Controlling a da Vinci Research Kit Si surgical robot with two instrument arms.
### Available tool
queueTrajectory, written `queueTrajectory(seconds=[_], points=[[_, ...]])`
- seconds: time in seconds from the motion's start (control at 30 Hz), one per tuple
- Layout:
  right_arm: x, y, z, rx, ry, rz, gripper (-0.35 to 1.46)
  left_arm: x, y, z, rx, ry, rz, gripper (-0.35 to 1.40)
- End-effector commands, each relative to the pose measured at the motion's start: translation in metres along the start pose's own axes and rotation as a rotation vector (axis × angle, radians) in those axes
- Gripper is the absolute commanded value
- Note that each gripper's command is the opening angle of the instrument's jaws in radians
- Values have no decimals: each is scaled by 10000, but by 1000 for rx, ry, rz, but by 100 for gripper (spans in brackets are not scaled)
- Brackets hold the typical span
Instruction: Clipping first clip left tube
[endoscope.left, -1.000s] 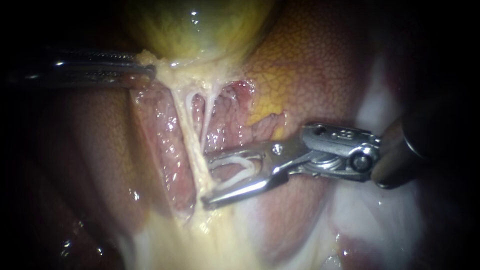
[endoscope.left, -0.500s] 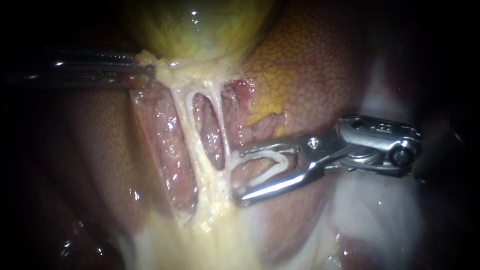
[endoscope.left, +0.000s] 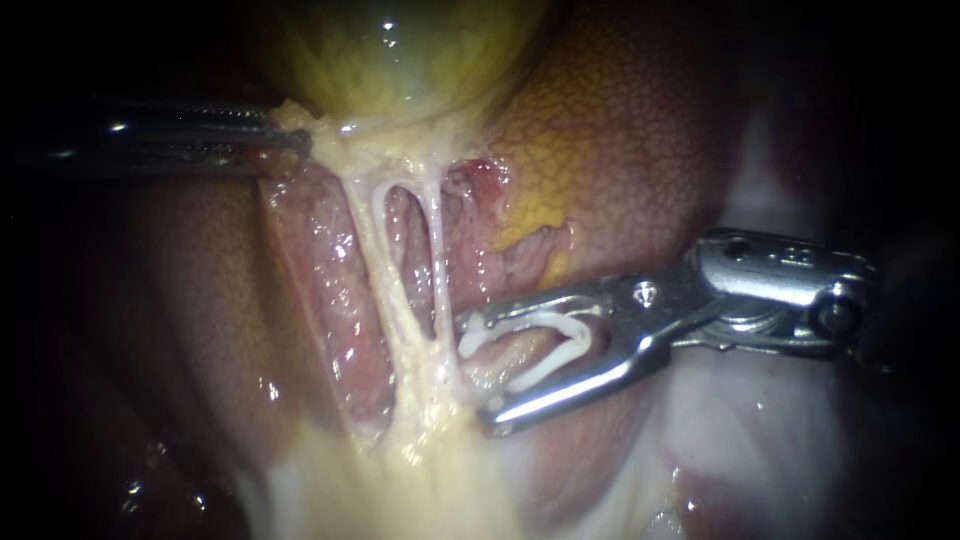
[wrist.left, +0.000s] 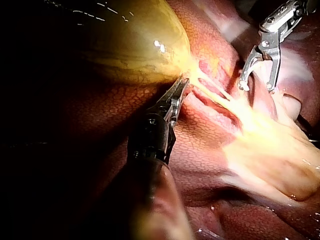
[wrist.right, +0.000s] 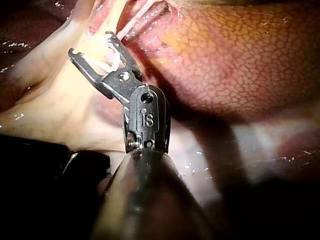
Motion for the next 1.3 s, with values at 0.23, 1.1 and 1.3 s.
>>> queueTrajectory(seconds=[0.23,1.1,1.3], points=[[-6,8,14,-1,4,-2,46,0,0,0,0,0,0,-35],[-27,41,24,-15,8,-19,48,0,0,2,-1,0,0,-35],[-31,48,25,-18,7,-22,48,0,0,2,-1,0,0,-35]])
